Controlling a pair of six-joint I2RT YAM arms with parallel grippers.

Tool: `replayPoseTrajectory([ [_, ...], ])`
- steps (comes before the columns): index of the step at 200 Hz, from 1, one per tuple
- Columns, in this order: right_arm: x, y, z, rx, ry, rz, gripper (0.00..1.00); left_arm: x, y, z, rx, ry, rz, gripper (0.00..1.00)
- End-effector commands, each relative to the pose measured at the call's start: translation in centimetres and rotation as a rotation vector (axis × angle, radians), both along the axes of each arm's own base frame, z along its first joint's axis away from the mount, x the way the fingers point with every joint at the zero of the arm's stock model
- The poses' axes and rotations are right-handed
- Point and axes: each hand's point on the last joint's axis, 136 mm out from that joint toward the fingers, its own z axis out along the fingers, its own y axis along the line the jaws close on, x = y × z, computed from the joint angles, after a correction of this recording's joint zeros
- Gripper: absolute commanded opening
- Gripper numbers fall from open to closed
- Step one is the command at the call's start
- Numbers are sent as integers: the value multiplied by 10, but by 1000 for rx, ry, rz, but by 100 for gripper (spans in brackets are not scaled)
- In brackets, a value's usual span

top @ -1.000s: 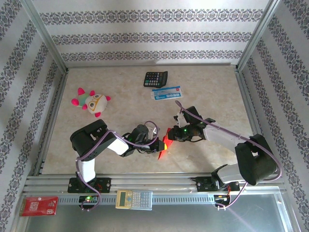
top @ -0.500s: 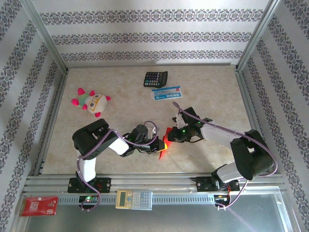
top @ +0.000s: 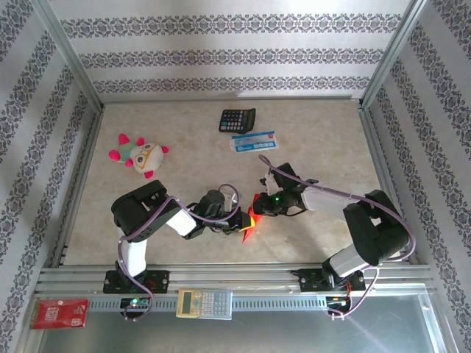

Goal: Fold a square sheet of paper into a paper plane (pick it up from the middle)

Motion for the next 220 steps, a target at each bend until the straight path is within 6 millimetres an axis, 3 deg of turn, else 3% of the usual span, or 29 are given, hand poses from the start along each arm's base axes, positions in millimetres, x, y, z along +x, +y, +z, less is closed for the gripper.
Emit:
replayPoseTrajectory([
  [1, 10, 4, 0, -14, -27, -3, 15, -1, 9, -17, 37, 42, 23, 0],
  [220, 9, -25, -35, -130, 40, -30, 14, -5, 16, -31, 94, 101, 41, 0],
])
